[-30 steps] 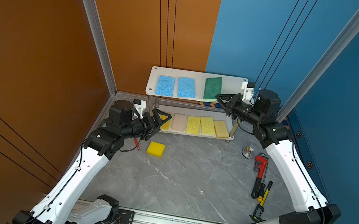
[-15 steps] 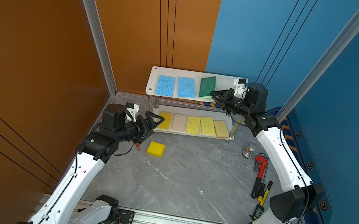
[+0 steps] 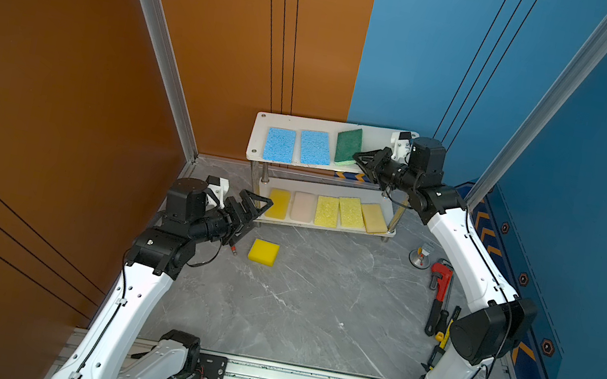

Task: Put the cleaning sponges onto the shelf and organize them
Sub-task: 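Place the green sponge on the top shelf with the right gripper while the left withdraws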

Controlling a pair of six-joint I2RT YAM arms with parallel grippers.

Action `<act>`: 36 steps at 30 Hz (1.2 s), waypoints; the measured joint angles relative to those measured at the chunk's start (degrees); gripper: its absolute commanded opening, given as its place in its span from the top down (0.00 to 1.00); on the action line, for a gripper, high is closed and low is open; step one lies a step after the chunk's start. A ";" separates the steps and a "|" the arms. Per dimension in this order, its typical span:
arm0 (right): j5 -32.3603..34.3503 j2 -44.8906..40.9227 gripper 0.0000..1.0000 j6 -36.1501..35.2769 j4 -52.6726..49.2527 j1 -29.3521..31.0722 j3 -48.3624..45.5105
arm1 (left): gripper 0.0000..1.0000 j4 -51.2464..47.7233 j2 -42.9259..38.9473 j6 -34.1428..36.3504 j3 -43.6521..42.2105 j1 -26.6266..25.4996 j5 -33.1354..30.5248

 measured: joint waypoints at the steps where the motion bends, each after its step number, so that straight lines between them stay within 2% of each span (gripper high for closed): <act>1: 0.00 0.28 0.82 0.00 0.00 0.00 0.37 | 0.02 -0.15 -0.15 0.00 -0.09 0.07 0.02; 8: -0.26 2.69 0.80 0.04 0.00 -0.09 2.78 | 0.02 -0.74 -1.33 0.00 -0.94 1.22 0.24; 13: -0.61 2.89 0.67 0.07 0.02 -0.22 3.21 | 0.02 -0.98 -1.36 0.00 -1.20 1.73 0.35; 25: -1.53 2.86 0.52 0.20 -0.50 -1.64 3.28 | 0.02 -1.16 0.04 0.04 -1.20 2.19 0.68; 31: -1.49 2.86 0.49 -1.11 -5.05 -1.60 4.94 | 0.02 -1.16 0.50 0.24 -1.20 2.25 0.70; 36: 0.11 2.73 0.46 -5.14 -10.51 -1.16 7.87 | 0.02 -1.16 0.72 0.52 -1.18 2.25 1.11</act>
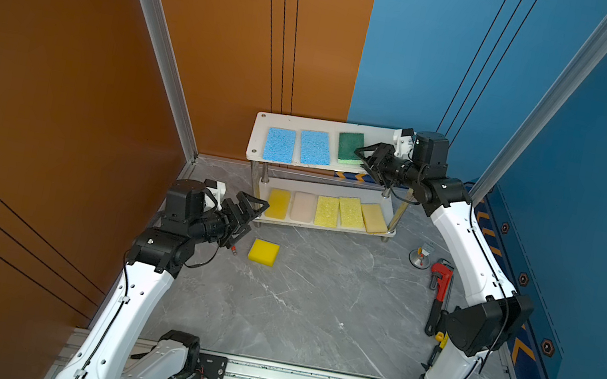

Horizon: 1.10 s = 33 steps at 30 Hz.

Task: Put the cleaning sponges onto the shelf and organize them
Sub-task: 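Place the green sponge on the top shelf with the right gripper while the left withdraws, then release the green sponge and lower the right gripper to the yellow foam sponge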

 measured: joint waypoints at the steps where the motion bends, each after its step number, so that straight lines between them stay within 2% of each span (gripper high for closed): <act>1: 0.28 -0.11 0.44 -0.57 -0.90 0.00 0.13 | 0.02 0.00 0.11 0.13 0.00 0.00 0.07; 13: 6.67 -0.20 0.38 -8.90 -11.72 1.29 5.90 | 0.02 0.00 1.18 0.63 0.33 0.48 1.03; 24: 12.50 -0.39 0.36 -18.03 -15.76 4.22 10.29 | 0.02 0.00 1.57 1.03 0.33 0.74 1.49; 29: 12.98 -5.29 0.35 -20.35 -15.32 6.45 10.45 | 0.02 0.00 1.68 1.75 0.33 0.74 1.49; 33: 12.98 -14.32 0.35 -20.31 -13.60 8.33 2.23 | 0.02 -0.04 1.46 2.38 -0.52 0.74 1.40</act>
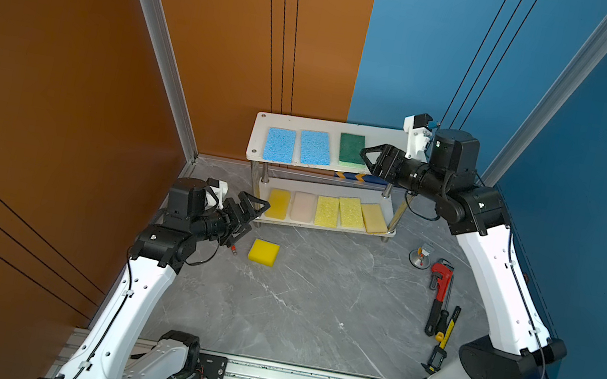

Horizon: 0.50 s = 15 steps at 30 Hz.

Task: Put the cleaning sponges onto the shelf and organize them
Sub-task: 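Release the green sponge and lower the right gripper to the yellow foam sponge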

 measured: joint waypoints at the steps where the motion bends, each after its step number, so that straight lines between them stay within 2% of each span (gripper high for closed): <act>1: 0.00 -2.32 0.35 0.04 0.44 0.76 -2.97 | 0.02 -0.07 -0.11 0.11 -0.37 0.00 -0.11; 5: 0.07 -12.41 0.35 1.51 1.95 4.98 -20.15 | 0.02 -0.87 -0.59 0.39 -2.58 -0.02 -0.81; 8: 0.57 -16.98 0.34 3.08 2.36 7.48 -33.24 | 0.02 -2.32 -0.68 0.85 -4.72 -0.02 -1.38; 15: -0.02 -18.80 0.31 10.19 8.07 10.14 -56.76 | 0.02 -4.68 -1.22 0.96 -8.46 -0.09 -2.56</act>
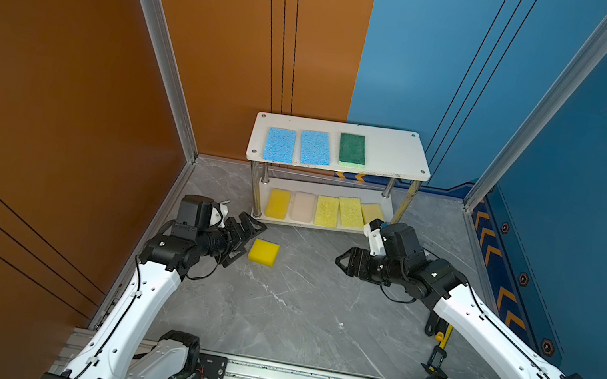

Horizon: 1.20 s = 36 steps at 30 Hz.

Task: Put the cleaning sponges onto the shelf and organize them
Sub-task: 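Release the green sponge and lower the right gripper to the yellow foam sponge, then grasp the yellow foam sponge's edge with the right gripper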

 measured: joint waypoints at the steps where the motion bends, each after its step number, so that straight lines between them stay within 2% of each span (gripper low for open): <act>1: -0.26 0.42 0.30 1.09 1.40 0.39 -1.92 | 0.02 -0.15 -0.15 0.00 -0.33 0.00 0.00; 4: -1.97 3.98 0.29 4.26 7.02 2.40 -4.92 | 0.02 -0.50 -0.28 0.00 -1.49 -0.22 0.04; 8: -4.66 13.00 0.29 7.13 15.85 5.01 -5.03 | 0.02 -1.27 -0.94 -0.59 -5.20 -0.35 0.09; 14: -8.11 26.64 0.29 10.56 23.96 6.75 -0.02 | 0.02 -2.60 -4.24 -2.73 -9.88 -0.35 0.48; 24: -10.80 41.53 0.30 11.63 27.32 8.98 14.67 | 0.02 -3.76 -8.85 -3.69 -10.14 1.07 0.98; 36: -11.61 51.93 0.42 11.96 26.03 8.63 23.58 | 0.02 -9.05 -11.67 -1.88 -10.03 5.49 2.86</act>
